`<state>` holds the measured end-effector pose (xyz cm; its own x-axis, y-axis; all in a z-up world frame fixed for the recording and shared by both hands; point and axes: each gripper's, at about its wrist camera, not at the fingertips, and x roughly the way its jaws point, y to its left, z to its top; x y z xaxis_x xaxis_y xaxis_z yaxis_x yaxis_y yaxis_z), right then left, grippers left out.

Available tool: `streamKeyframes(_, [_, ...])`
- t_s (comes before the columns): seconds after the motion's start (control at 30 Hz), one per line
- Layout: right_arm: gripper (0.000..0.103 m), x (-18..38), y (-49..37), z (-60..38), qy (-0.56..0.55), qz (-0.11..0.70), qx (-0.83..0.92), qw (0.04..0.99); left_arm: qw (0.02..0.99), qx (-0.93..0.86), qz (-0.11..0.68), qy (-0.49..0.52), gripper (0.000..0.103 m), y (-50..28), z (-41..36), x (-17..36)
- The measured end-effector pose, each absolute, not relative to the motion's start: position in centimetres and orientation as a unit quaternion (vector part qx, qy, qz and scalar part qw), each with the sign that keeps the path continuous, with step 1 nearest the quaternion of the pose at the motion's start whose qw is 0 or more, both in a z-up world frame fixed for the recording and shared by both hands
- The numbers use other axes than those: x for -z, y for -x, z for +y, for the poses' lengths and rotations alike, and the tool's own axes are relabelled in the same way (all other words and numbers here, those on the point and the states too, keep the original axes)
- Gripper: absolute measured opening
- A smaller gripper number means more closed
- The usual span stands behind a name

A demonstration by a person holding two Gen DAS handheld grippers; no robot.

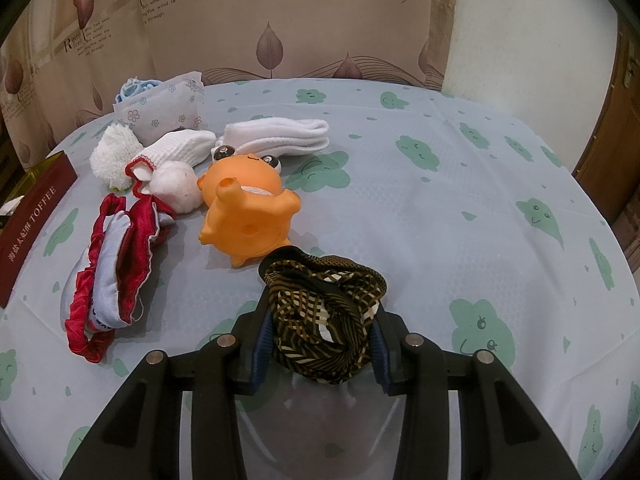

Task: Organize soft objects
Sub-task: 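Carry the white-and-green snack bag into the tin box and open the left gripper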

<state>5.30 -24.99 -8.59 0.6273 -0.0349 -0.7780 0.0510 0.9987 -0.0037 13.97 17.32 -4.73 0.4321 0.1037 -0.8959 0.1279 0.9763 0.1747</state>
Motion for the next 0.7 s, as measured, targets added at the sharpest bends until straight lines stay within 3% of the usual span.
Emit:
streamKeyframes(0.3, [0.039,8.6,-5.3,-25.0,-0.005,0.431,0.027,0.902,0.844,0.014,0.523,-0.119,0.071,-13.7,17.0,4.4])
streamKeyframes(0.7, [0.035,8.6,-5.3,-24.6,0.001,0.430,0.031,0.902,0.898,-0.013,0.428,-0.106,0.071,-9.4,17.0,-0.4])
